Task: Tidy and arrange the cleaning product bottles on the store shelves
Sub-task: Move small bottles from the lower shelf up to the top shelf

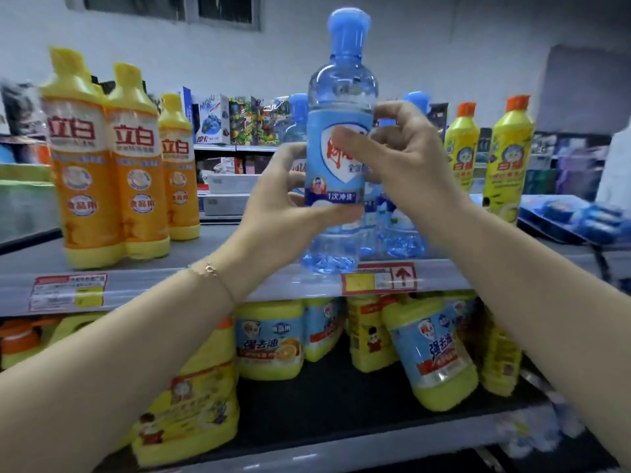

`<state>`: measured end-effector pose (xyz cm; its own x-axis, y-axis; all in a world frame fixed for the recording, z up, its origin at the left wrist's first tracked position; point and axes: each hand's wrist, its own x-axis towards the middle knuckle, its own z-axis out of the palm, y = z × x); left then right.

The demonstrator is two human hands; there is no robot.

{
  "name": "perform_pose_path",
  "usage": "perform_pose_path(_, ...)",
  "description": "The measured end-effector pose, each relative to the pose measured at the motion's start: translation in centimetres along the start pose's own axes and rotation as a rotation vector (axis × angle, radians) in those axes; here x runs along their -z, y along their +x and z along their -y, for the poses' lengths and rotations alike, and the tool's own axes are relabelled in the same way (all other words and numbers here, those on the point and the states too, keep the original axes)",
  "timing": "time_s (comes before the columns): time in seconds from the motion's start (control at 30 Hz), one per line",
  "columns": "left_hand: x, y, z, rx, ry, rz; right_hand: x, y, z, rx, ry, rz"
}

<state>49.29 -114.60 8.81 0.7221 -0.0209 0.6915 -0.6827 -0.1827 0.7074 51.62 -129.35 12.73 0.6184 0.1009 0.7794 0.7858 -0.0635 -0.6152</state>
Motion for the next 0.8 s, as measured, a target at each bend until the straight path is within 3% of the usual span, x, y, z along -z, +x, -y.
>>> perform_pose_path(0.13,1.5,2.2,-0.5,-0.002,0.007,-0.122,-2.1,1.7,0.2,-0.022,-0.265,0.065)
perform_pose_path(0.27,2.5,2.9,0.8,0.026,0.102,-0.175,-4.0,2.3,-1.1,-0.028,-0.338,0.085)
perform_pose_path(0.8,2.9,3.7,5.3,0.087,0.219,-0.133,-6.6,1.7,-5.4,0.009,-0.541,0.067)
